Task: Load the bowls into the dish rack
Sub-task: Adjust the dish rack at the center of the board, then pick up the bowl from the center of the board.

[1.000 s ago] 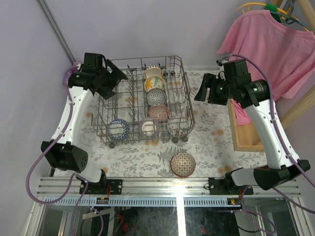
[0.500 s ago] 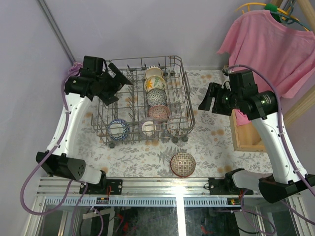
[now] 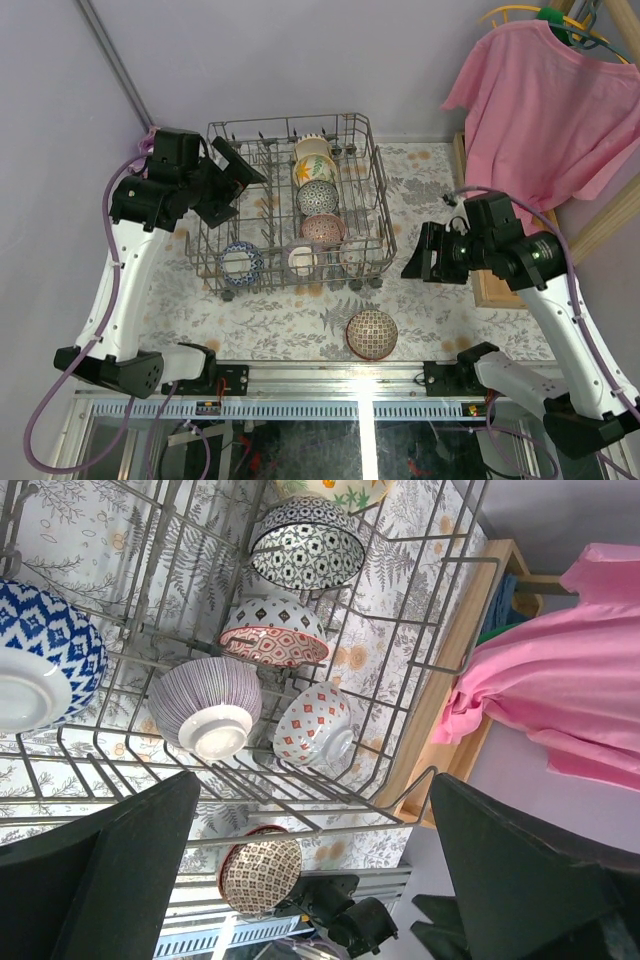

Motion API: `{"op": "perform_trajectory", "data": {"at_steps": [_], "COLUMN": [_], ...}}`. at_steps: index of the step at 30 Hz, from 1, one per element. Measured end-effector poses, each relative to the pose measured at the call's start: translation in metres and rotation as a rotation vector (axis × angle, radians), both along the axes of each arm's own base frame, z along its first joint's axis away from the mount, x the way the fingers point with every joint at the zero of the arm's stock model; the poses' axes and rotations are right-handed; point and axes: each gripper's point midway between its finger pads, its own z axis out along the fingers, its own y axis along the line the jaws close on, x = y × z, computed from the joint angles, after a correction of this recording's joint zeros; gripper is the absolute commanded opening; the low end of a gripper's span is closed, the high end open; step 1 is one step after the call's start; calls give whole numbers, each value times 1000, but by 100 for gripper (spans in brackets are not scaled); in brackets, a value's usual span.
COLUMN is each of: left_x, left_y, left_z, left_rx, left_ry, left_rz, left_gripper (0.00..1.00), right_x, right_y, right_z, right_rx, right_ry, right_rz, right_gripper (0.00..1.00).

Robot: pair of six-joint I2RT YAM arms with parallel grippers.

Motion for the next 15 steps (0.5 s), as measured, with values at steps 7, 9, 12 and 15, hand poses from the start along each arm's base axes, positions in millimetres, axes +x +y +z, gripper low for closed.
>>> {"op": "perform_trajectory", "data": {"at_steps": [7, 9, 12, 15], "left_x": [0, 0, 1, 0], "left_y": [3, 3, 4, 4], "left_z": [-1, -2, -2, -2], "left_rx": [9, 9, 9, 8], "left_ry": [5, 5, 6, 8], "left_rz": [15, 17, 23, 27], "left_gripper": [100, 100, 100, 100], "right_x": [-41, -50, -58, -59], "right_y": [7, 7, 9, 12], "right_z": [-19, -22, -26, -31], "right_rx": [28, 38, 45, 30], "right_ry": [40, 50, 63, 75], "right_rz": [92, 116, 149, 187], "right_gripper": [64, 64, 64, 64]}}
